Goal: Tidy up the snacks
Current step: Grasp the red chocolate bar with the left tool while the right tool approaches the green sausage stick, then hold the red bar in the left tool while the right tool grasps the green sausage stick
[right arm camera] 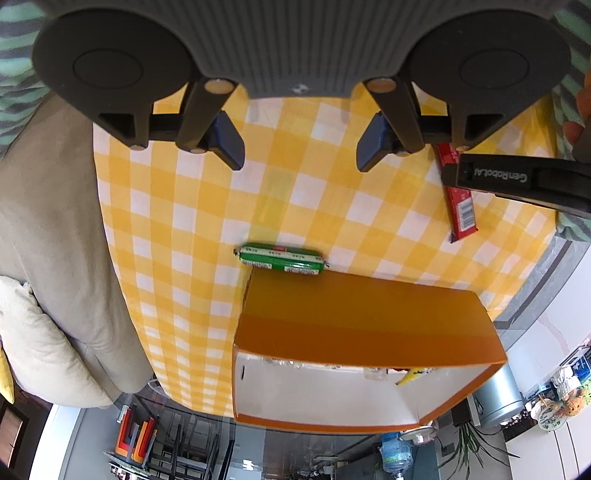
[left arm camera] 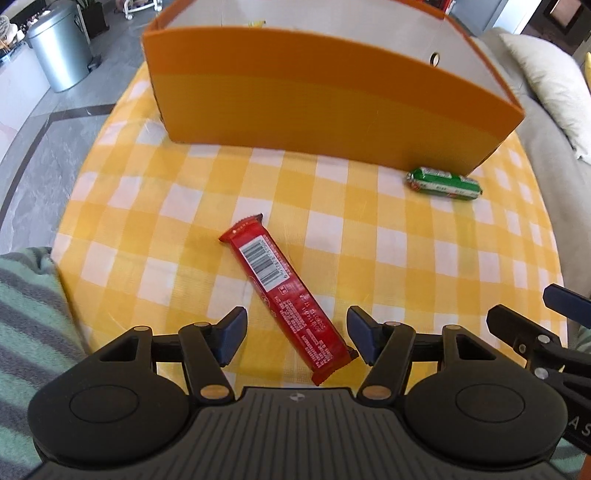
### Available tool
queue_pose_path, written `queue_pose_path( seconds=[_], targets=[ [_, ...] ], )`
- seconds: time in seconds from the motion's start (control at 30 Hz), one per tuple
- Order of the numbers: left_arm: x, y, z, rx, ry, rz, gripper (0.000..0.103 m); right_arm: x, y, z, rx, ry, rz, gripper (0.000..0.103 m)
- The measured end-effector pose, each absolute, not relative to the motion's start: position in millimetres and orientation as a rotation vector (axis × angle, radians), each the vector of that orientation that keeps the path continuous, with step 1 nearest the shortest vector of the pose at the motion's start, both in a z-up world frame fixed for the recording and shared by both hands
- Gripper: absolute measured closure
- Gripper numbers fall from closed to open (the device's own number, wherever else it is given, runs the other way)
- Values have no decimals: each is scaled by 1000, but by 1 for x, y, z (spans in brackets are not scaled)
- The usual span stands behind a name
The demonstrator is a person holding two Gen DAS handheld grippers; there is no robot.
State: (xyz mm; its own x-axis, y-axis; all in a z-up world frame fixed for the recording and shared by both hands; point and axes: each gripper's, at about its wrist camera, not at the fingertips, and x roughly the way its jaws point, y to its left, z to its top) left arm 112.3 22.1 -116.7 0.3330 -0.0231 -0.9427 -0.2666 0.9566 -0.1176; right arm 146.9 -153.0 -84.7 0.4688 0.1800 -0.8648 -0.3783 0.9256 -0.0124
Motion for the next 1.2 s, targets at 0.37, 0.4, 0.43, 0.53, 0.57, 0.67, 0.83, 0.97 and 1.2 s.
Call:
queue_pose_path(
  seconds=[0.37, 0.4, 0.43, 0.53, 0.57, 0.67, 0.83, 0.97, 1.2],
  targets=[
    [121, 22, -130, -223, 1262, 160, 38, 156, -155, -98, -205, 1066, 329, 38],
    [121, 22, -130, -216, 1260, 156, 43, 157, -155, -99, -205, 1067, 328, 38],
    [122, 23, -130, -212, 1260, 151, 48, 158, -155, -100, -206, 1068, 326, 38],
    [123, 25, -130, -206, 1255, 131, 61, 160, -157, -103, -205, 1078, 325, 38],
    [124, 25, -130, -198, 1253, 124, 61, 160, -157, -104, -205, 1083, 325, 38],
    [129, 23, -128, -159, 1244, 98, 67, 162, -156, -106, -209, 1083, 328, 38],
    [146, 14, -125, -107, 1239, 36, 74, 170, -156, -104, -231, 1041, 353, 38],
    [160, 10, -123, -79, 1226, 20, 74, 181, -155, -106, -305, 975, 370, 37],
    [180, 15, -124, -88, 1220, 49, 74, 212, -153, -117, -451, 891, 450, 25]
  ],
)
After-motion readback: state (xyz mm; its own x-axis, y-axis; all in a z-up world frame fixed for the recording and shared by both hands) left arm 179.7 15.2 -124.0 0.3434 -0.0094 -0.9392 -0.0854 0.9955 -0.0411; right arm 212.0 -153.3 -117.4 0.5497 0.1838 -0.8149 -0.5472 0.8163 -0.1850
